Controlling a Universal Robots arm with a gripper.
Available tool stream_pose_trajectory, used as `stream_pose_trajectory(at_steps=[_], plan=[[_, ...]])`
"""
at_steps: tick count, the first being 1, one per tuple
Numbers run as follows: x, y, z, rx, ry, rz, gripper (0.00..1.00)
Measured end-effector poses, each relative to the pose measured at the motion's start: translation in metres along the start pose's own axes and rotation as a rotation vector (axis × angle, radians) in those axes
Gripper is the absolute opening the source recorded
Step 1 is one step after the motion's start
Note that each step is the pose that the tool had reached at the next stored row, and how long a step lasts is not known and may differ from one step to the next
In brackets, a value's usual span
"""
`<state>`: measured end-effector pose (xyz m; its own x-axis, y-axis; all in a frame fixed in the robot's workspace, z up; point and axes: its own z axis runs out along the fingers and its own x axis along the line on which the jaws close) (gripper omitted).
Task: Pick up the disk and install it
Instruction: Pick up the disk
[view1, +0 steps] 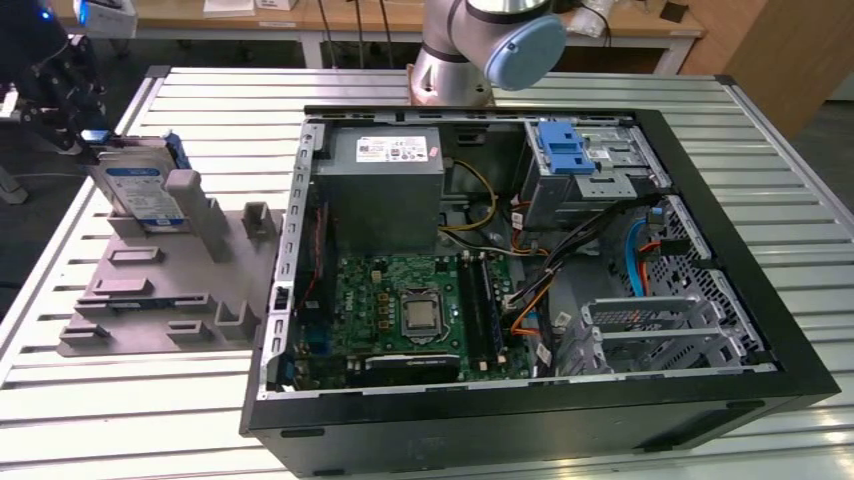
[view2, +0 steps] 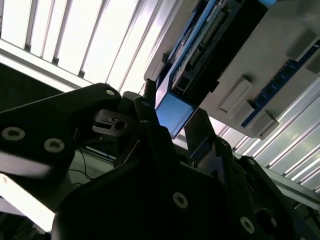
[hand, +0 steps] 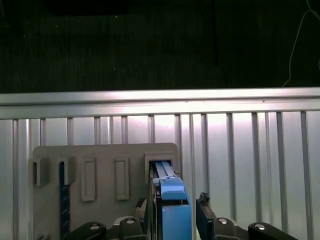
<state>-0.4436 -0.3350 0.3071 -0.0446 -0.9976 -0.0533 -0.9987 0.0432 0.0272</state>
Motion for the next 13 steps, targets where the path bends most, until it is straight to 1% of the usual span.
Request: stream_pose_trajectory(at_steps=[4, 5, 10, 12, 13], plan=[[-0.0001, 0.0, 0.0021, -0.0002, 0.0004, 0.0, 0.49], [-0.0001, 0.0, 0.0021, -0.0002, 0.0005, 0.0, 0.42], [-0.0001, 0.0, 0.0023, -0.0001, 0.0006, 0.0, 0.42], [-0.0001, 0.0, 0.0026, -0.0021, 0.0006, 0.0, 0.42], [-0.0001, 0.0, 0.0027, -0.0048, 0.0008, 0.0, 0.44]])
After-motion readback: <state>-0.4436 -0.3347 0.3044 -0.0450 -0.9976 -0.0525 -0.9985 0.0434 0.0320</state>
